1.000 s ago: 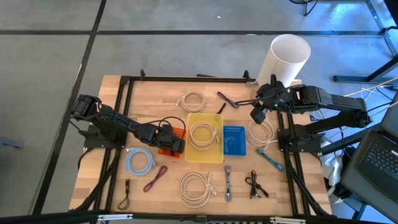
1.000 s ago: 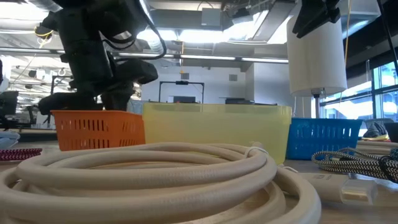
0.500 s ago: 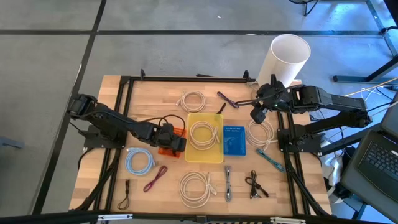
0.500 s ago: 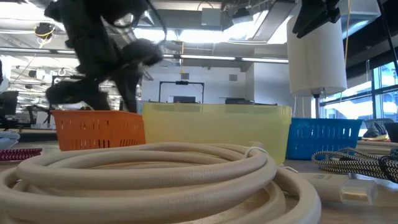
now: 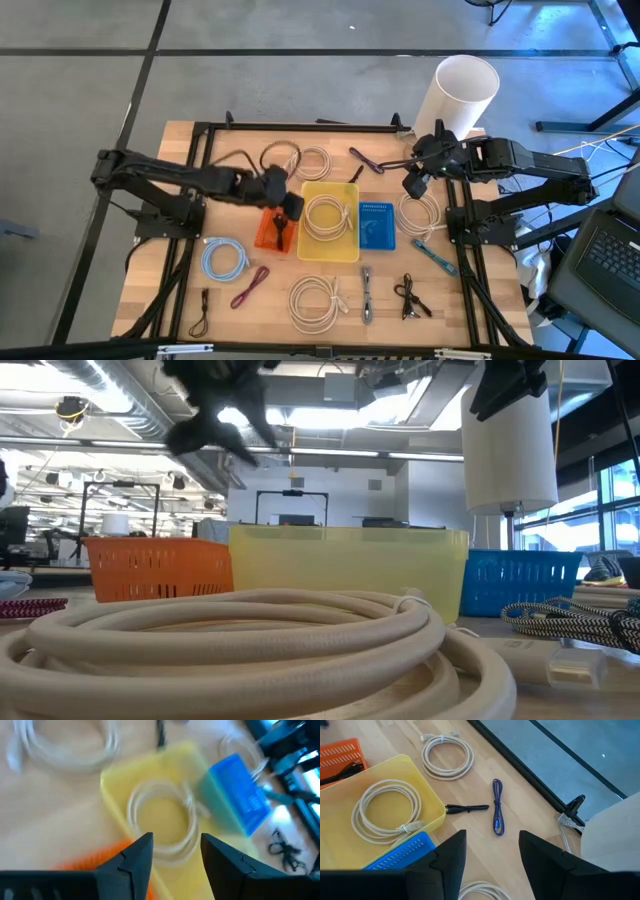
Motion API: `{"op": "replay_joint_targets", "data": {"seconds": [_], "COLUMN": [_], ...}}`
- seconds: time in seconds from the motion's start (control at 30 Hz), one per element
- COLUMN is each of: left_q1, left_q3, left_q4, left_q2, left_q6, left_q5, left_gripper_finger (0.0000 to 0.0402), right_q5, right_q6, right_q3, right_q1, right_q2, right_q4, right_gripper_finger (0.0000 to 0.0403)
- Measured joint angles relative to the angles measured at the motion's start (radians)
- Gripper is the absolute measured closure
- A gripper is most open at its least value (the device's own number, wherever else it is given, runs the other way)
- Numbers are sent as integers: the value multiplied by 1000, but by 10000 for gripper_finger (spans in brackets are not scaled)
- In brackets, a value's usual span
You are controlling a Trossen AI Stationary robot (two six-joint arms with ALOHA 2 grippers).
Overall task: Pick & Place USB Port
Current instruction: Put the purple patterned usb cable into the blue bin
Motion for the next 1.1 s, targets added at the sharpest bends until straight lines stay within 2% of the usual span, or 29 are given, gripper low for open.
{"op": "replay_joint_targets", "data": {"seconds": [0.17, 0.4, 0.57, 0.67, 0.73, 0.9, 1.1], "left_q1": [94, 154, 173, 176, 176, 176, 176], "left_q3": [90, 201, 225, 225, 225, 225, 225], "left_q4": [-12, -8, -6, 2, 7, 23, 47], "left_q2": [-30, -105, -204, -275, -317, -402, -446], "left_q6": [285, 598, 656, 665, 673, 692, 692], "left_q5": [-11, -122, -208, -246, -253, -253, -253], "left_gripper_finger": [243, 243, 243, 243, 243, 243, 243], "right_q5": [-72, -119, -141, -236, -231, -207, -223], "right_q6": [7, 80, 40, -83, -106, -158, -231], "right_q3": [0, 0, 0, 0, 0, 0, 0], "right_q1": [0, 0, -7, -30, -55, -174, -329], "right_q2": [0, 19, 85, 168, 240, 389, 490], "right_q4": [43, 148, 255, 309, 301, 281, 286], "right_gripper_finger": [218, 218, 218, 218, 218, 218, 218]}}
